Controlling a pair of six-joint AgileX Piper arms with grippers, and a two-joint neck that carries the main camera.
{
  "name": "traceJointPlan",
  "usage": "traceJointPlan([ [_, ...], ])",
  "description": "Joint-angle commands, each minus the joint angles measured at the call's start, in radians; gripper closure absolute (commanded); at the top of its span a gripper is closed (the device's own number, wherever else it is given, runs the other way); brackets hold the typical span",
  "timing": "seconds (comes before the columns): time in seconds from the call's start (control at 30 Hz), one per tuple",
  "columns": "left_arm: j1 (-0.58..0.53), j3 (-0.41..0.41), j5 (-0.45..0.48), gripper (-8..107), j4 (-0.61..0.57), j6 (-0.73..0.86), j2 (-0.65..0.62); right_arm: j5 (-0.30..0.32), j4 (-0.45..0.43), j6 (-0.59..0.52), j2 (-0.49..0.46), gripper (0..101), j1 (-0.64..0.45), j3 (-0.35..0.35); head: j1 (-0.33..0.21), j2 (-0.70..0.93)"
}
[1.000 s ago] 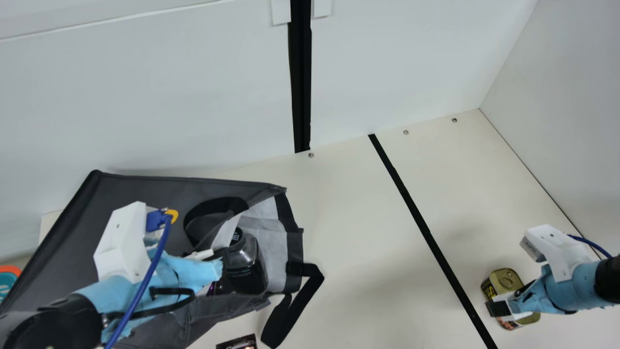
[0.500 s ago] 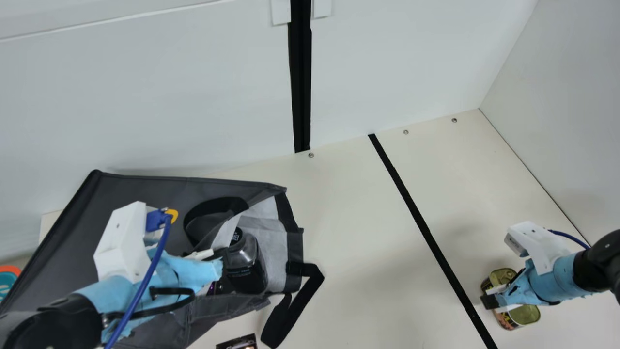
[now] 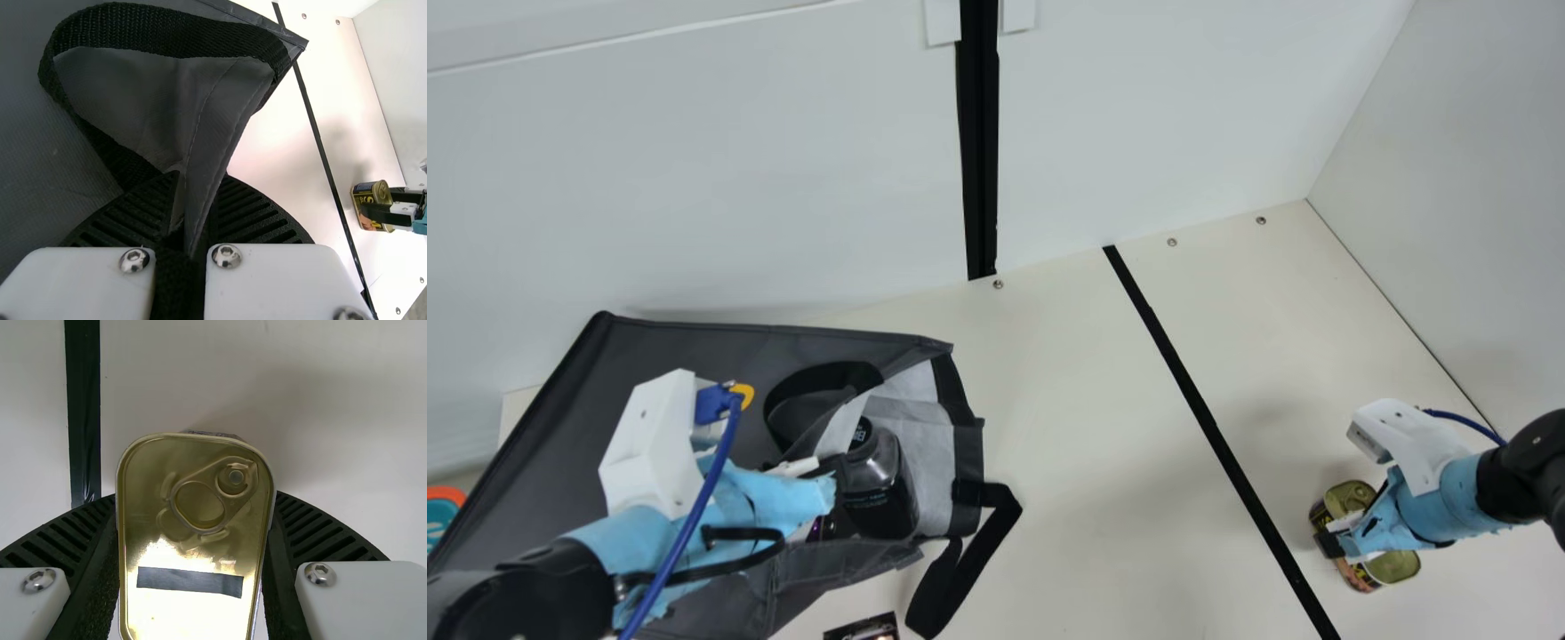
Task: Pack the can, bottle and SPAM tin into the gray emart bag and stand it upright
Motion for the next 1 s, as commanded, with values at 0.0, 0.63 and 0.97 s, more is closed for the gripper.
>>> traceJointPlan([
  [0.0, 0.0, 0.0, 0.0, 107, 0.0, 0.0, 0.0, 0.02, 0.007, -0.018, -0.007, 101, -0.002, -0.009, -0.023, -0.002],
  [0.63, 0.0, 0.0, 0.0, 107, 0.0, 0.0, 0.0, 0.107, 0.049, -0.065, -0.079, 101, 0.091, -0.066, -0.023, -0.002],
  [0.97, 0.0, 0.0, 0.0, 107, 0.0, 0.0, 0.0, 0.13, 0.053, -0.071, -0.082, 101, 0.177, -0.098, -0.023, -0.002],
])
